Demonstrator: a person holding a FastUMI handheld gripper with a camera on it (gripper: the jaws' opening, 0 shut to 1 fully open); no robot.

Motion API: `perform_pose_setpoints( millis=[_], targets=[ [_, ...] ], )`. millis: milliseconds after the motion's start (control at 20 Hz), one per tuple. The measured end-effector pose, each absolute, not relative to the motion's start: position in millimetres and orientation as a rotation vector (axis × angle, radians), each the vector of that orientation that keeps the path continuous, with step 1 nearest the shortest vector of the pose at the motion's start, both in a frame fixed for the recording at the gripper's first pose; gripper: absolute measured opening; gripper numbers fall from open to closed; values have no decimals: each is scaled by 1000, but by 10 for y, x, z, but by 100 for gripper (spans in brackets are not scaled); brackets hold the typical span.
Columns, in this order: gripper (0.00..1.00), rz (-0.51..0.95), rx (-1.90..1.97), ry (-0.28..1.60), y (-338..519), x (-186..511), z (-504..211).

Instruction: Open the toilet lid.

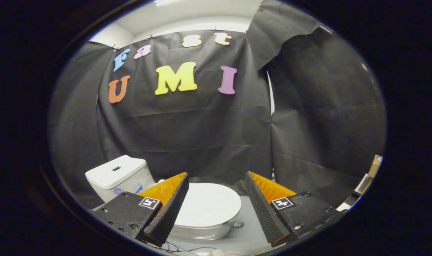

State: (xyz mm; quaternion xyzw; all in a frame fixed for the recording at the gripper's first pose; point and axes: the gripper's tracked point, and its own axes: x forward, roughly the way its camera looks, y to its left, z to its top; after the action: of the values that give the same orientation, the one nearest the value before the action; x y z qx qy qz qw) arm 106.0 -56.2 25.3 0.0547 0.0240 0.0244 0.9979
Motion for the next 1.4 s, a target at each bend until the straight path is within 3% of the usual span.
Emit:
perform_pose_setpoints(
  millis=[600, 1000, 1400],
  targets=[
    [99, 30, 377, 243, -1229, 2038, -703],
    [99, 17, 657, 491, -1391, 2137, -1956],
    [100, 86, 759, 623, -1231, 2121, -2419]
  ],
)
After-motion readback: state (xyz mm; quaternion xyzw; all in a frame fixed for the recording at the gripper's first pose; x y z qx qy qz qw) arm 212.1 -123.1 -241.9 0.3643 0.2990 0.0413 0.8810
